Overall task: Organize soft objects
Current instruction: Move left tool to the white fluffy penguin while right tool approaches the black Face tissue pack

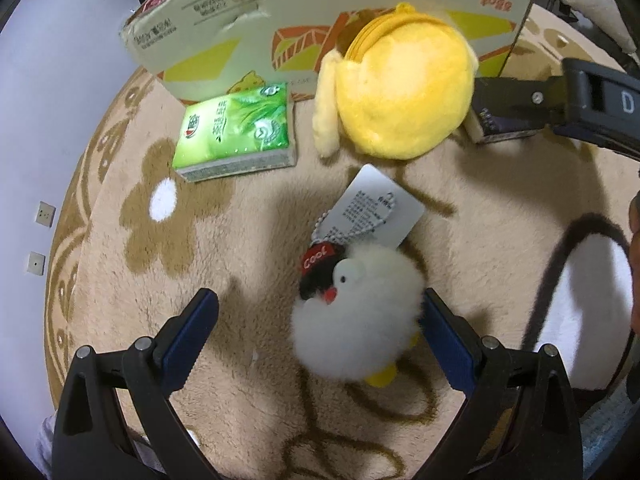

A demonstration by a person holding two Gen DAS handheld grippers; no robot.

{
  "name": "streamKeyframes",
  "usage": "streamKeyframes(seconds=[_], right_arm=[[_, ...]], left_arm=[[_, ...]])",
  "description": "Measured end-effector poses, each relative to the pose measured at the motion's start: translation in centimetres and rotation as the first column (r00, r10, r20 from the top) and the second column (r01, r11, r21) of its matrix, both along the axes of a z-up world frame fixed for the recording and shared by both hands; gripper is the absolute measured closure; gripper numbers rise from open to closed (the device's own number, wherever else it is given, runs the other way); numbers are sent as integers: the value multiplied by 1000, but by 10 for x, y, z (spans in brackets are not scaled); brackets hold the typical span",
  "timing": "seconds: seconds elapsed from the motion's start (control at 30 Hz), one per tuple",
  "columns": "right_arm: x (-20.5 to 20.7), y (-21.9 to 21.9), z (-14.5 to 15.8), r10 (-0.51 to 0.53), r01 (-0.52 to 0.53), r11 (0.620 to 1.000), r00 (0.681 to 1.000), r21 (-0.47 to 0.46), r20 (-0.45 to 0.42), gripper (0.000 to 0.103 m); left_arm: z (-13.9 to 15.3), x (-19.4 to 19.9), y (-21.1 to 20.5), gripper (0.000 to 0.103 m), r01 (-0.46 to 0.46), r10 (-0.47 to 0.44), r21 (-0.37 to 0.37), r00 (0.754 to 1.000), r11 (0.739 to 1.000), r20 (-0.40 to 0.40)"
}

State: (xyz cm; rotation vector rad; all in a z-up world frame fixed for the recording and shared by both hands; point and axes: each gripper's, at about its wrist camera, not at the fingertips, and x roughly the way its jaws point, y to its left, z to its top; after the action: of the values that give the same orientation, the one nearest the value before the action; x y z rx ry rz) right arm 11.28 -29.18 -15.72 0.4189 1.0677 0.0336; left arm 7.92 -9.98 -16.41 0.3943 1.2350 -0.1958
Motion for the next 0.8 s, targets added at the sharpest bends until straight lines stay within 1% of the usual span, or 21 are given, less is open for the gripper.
streamKeyframes(seconds=[0.17, 0.37, 0.73, 0.77, 0.8], right_arm=[[3, -3, -4, -8, 8, 1000, 1000, 2, -12, 3], [7, -8, -8, -12, 12, 1000, 1000, 6, -20, 4], [10, 0, -11, 2, -3, 1000, 1000, -10, -24, 4], [11, 0, -11, 3, -4, 1000, 1000, -13, -25, 4], [11, 1, -11, 4, -5, 1000, 1000, -15, -25, 4]], left_arm=[[-3, 3, 4, 6, -19, 18, -11, 1000, 1000, -7], [-3, 2, 3, 6, -11, 11, -7, 1000, 1000, -3], [-6, 6, 7, 6, -17, 17, -12, 1000, 1000, -13], [-7, 5, 6, 7, -18, 18, -13, 1000, 1000, -14], [-7, 5, 6, 12, -16, 16, -17, 1000, 1000, -17]])
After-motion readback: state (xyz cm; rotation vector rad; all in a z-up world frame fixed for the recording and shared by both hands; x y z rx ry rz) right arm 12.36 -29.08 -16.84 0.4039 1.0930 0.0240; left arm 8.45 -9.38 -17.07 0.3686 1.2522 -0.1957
